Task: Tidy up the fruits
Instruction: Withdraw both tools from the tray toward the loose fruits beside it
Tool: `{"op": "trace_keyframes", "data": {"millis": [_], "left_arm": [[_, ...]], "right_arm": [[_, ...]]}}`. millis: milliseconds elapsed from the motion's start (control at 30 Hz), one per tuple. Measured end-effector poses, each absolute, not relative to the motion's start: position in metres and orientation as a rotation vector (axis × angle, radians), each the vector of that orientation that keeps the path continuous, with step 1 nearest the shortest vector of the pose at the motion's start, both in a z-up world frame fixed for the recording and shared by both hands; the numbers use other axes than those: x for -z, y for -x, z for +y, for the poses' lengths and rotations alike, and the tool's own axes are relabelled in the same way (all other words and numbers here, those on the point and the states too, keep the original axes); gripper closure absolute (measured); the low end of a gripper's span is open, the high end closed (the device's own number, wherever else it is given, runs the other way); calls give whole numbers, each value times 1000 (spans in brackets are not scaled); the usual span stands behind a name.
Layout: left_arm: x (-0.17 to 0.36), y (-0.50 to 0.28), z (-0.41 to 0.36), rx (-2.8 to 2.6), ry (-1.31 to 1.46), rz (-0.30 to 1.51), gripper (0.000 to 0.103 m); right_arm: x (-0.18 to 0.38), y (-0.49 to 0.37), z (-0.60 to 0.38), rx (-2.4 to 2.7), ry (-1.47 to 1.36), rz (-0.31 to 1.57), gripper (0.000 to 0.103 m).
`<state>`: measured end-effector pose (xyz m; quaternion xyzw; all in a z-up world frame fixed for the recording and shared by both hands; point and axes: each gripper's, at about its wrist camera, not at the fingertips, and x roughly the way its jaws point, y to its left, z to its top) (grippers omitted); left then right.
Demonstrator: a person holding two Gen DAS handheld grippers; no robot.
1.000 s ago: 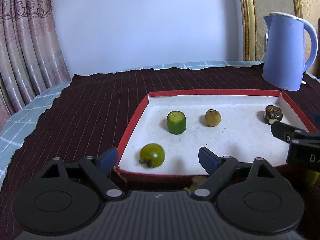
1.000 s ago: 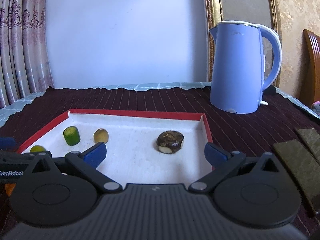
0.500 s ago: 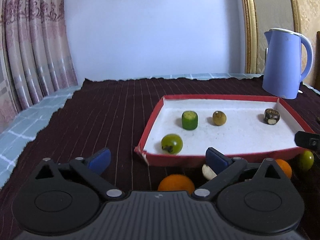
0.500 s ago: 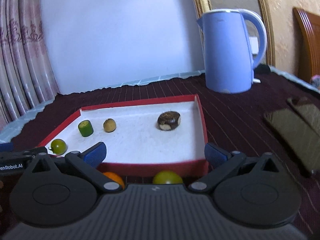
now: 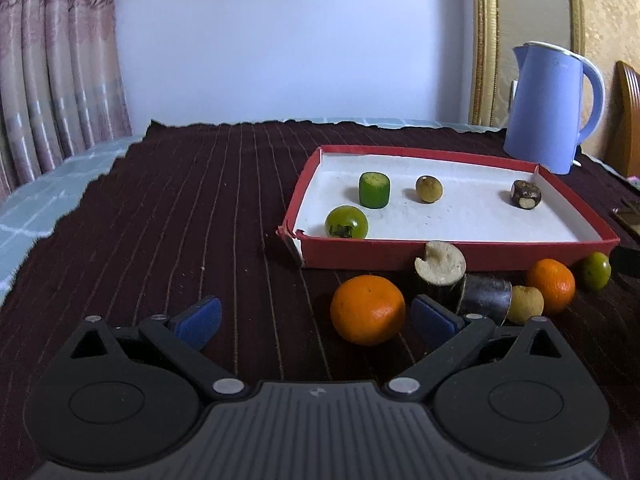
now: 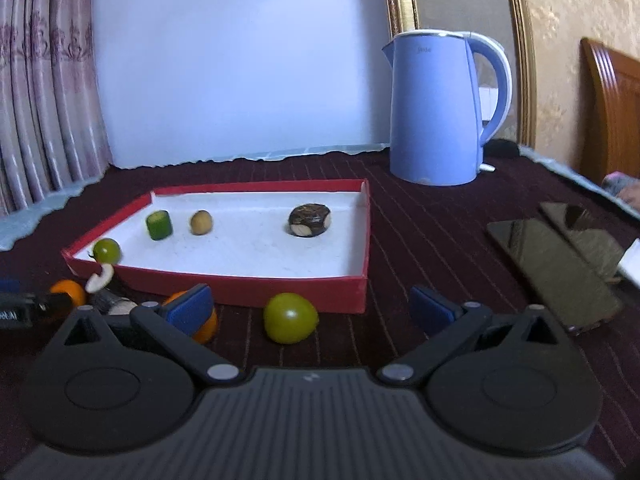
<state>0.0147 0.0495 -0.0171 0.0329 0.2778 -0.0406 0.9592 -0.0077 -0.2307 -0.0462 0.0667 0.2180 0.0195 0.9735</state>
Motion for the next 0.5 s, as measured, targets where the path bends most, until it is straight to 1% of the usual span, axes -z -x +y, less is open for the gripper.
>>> {"op": "trace_keyframes", "data": {"millis": [133, 333, 400, 433, 467, 500], "left_arm": [[19, -13, 46, 55, -113, 547, 1], [22, -15, 43, 56, -132, 571, 1], [23, -16, 44, 62, -128, 583, 1], [24, -16, 44, 64, -125, 589, 1], [25, -18, 45, 65, -122, 597, 1], [25, -18, 45, 65, -119, 601, 1]], "right_arm": [[50, 7, -222, -41, -79, 445, 0], [54, -3, -210, -47, 2, 513, 0], [55, -8, -209, -56, 7, 536, 9], [55, -12, -209, -56, 8, 549, 16], [56, -15, -209, -57, 9, 564, 20], [56, -19, -209, -63, 9, 575, 22]]}}
